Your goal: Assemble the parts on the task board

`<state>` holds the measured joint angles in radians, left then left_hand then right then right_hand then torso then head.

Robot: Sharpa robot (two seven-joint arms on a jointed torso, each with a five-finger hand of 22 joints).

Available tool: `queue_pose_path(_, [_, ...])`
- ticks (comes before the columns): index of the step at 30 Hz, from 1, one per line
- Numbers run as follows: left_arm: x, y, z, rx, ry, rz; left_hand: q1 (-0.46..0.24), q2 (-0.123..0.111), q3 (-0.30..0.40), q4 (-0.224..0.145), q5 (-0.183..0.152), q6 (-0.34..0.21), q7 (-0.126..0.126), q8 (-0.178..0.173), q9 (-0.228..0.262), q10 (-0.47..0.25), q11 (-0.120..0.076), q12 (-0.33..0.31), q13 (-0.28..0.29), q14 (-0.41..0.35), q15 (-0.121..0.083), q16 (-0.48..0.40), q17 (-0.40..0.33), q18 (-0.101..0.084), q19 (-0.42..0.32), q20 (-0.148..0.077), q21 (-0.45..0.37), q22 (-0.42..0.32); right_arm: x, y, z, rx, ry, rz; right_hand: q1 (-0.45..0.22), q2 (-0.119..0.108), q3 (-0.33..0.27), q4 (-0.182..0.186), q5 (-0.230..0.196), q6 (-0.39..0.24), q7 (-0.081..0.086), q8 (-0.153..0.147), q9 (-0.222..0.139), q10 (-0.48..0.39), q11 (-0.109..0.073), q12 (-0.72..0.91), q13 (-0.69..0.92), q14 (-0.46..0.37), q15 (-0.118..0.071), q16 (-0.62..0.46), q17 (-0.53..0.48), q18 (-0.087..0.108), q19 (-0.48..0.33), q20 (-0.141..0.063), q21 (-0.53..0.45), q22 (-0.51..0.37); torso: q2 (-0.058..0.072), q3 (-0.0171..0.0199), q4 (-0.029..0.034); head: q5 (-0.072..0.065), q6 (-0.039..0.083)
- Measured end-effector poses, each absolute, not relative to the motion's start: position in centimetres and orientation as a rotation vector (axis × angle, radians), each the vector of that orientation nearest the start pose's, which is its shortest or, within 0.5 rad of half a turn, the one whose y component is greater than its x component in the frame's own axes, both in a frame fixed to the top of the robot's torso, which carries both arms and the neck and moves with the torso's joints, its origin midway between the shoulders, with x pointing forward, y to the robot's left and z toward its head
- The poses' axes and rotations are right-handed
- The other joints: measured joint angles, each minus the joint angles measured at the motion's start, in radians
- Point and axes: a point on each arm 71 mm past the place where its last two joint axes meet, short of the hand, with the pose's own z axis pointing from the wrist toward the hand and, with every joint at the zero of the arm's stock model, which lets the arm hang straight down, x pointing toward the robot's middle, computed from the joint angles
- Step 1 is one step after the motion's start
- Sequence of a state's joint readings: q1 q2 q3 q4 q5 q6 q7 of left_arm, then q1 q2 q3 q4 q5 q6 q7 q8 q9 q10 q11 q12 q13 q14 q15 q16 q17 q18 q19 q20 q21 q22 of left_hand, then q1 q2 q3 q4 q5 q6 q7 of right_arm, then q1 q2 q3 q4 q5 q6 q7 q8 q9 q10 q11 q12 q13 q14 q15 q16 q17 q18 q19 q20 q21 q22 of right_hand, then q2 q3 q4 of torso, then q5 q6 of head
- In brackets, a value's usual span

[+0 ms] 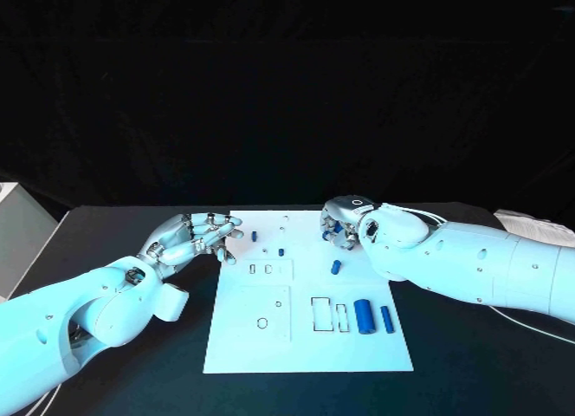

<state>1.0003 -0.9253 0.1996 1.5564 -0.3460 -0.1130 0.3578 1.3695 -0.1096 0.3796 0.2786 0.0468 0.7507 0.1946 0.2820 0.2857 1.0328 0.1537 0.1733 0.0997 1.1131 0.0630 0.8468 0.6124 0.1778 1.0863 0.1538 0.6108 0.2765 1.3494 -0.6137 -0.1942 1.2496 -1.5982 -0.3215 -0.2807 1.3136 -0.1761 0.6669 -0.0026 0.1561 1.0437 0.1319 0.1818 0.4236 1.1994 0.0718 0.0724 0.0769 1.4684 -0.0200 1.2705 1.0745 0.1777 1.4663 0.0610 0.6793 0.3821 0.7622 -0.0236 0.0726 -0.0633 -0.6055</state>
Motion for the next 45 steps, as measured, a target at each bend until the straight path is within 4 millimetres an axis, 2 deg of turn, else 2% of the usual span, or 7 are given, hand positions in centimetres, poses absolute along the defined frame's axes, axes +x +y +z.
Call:
queue_pose_path(10, [47.1, 23.0, -17.9, -0.82, 1.514, -1.634, 0.0, 0.0, 0.0, 0.0, 0.0, 0.0, 0.0, -0.004, 0.0, 0.0, 0.0, 0.0, 0.0, -0.004, 0.004, -0.004, 0.0, 0.0, -0.003, 0.003, 0.0, 0.0, 54.5, -16.6, -16.3, -0.254, 1.55, 0.327, 0.0, 0.0, 0.004, -0.004, 0.005, 0.0, 0.0, 0.0, 0.003, 0.001, 0.001, 0.0, 0.0, 0.0, 0.0, 0.004, 0.004, 0.0, 0.0, 0.0, 0.0, 0.004, 0.0, -0.0012, 0.0008, 0.005, 0.008])
queue_pose_path(24, [47.1, 22.8, -17.8, -0.816, 1.518, -1.642, 0.0, 0.0, 0.003, -0.003, 0.0, 0.0, 0.0, -0.004, 0.0, -0.004, 0.004, -0.005, -0.001, -0.004, 0.004, -0.008, -0.001, 0.0, -0.003, 0.003, 0.0, 0.0, 55.2, -14.5, -15.4, -0.239, 1.487, 0.342, 0.0, 0.0, 0.004, -0.004, 0.009, 0.0, 0.0, 0.0, 0.004, 0.002, 0.001, -0.002, -0.003, 0.0, 0.0, 0.008, 0.008, 0.0, 0.0, 0.0, 0.004, 0.01, 0.003, -0.0024, 0.0033, 0.013, 0.022])
queue_pose_path(33, [47.0, 22.7, -17.8, -0.812, 1.521, -1.649, 0.0, 0.0, 0.003, -0.003, 0.0, 0.0, 0.0, -0.004, 0.0, -0.004, 0.004, -0.005, -0.001, -0.004, 0.004, -0.008, -0.002, 0.0, -0.003, 0.003, 0.0, 0.0, 56.1, -13.4, -14.8, -0.225, 1.445, 0.342, 0.0, 0.0, 0.004, -0.004, 0.009, 0.0, 0.0, 0.0, 0.005, 0.003, 0.0, -0.004, -0.002, 0.0, 0.0, 0.008, 0.01, 0.0, 0.0, 0.0, 0.009, 0.012, 0.008, -0.0076, 0.0148, 0.004, 0.027])
queue_pose_path(45, [46.8, 22.6, -17.6, -0.808, 1.523, -1.655, 0.0, 0.0, 0.003, -0.003, 0.0, 0.0, 0.0, -0.004, 0.0, -0.004, 0.004, -0.005, -0.001, -0.004, 0.004, -0.008, -0.002, 0.0, -0.003, 0.003, 0.0, 0.0, 56.4, -12.3, -14.6, -0.224, 1.423, 0.354, 0.0, 0.0, 0.007, -0.007, 0.009, 0.0, 0.0, -0.001, 0.005, 0.003, -0.001, -0.008, -0.001, 0.0, 0.0, 0.012, 0.013, 0.0, 0.0, 0.0, 0.008, 0.015, 0.02, -0.0153, 0.0352, -0.003, 0.028])
